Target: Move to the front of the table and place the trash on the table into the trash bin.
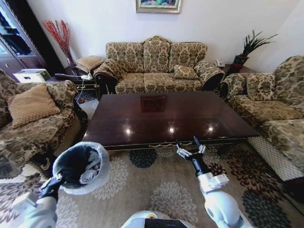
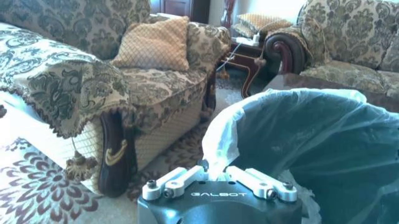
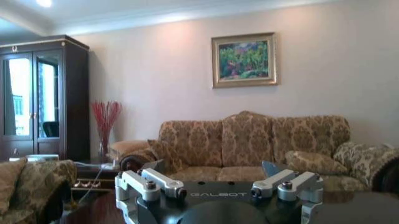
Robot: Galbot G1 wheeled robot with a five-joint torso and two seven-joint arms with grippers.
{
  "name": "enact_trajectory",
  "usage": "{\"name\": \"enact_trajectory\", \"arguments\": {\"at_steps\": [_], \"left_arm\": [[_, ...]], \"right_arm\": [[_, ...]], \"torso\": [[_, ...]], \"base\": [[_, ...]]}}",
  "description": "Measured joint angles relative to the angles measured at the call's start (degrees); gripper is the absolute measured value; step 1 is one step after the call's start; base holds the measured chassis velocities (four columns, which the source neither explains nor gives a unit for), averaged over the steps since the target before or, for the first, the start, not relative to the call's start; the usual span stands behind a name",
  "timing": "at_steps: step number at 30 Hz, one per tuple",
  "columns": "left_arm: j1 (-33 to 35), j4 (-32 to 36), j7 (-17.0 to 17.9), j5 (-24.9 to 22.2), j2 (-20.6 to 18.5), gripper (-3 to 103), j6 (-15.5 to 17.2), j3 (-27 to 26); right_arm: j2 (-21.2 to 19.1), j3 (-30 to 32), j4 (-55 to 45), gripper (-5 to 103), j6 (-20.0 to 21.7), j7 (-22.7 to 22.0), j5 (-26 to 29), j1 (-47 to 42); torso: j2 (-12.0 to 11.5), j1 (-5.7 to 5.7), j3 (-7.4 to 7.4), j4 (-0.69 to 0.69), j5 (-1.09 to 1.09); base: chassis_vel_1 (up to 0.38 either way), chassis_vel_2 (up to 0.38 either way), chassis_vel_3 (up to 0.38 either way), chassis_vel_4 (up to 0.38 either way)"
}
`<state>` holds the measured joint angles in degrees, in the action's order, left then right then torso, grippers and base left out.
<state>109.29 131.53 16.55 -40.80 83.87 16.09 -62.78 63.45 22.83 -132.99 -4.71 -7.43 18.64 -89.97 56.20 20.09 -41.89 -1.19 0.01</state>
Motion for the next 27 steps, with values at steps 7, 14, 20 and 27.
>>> {"name": "enact_trajectory", "arguments": {"at_steps": [7,14,20,27], "left_arm": [[-0.5,-2.5,0.8,-0.5,0.6,0,-0.5,-0.1],[-2.5,-13.8,7.3,-5.2,1.8,0,-1.0,-2.0],[-3.7,-21.0,11.5,-8.3,2.6,0,-1.4,-3.2],[-4.4,-23.2,11.3,-8.7,2.3,0,-1.6,-3.1]], "right_arm": [[-0.8,1.5,-1.8,100,0.6,0.0,1.2,0.3],[-0.8,1.5,-0.7,100,0.6,0.0,1.5,0.9],[-0.7,1.3,0.0,100,0.7,0.0,1.3,0.5],[-0.8,1.5,-0.1,100,1.2,0.0,1.3,-0.4]], "torso": [[0.0,0.00,0.00,0.03,0.01],[0.0,0.00,0.00,-0.01,-0.04],[0.0,0.00,0.00,-0.02,-0.03],[0.0,0.00,0.00,0.02,0.03]], "base": [[0.000,0.000,0.000,0.000],[0.000,0.000,0.000,0.000],[0.000,0.000,0.000,0.000],[0.000,0.000,0.000,0.000]]}}
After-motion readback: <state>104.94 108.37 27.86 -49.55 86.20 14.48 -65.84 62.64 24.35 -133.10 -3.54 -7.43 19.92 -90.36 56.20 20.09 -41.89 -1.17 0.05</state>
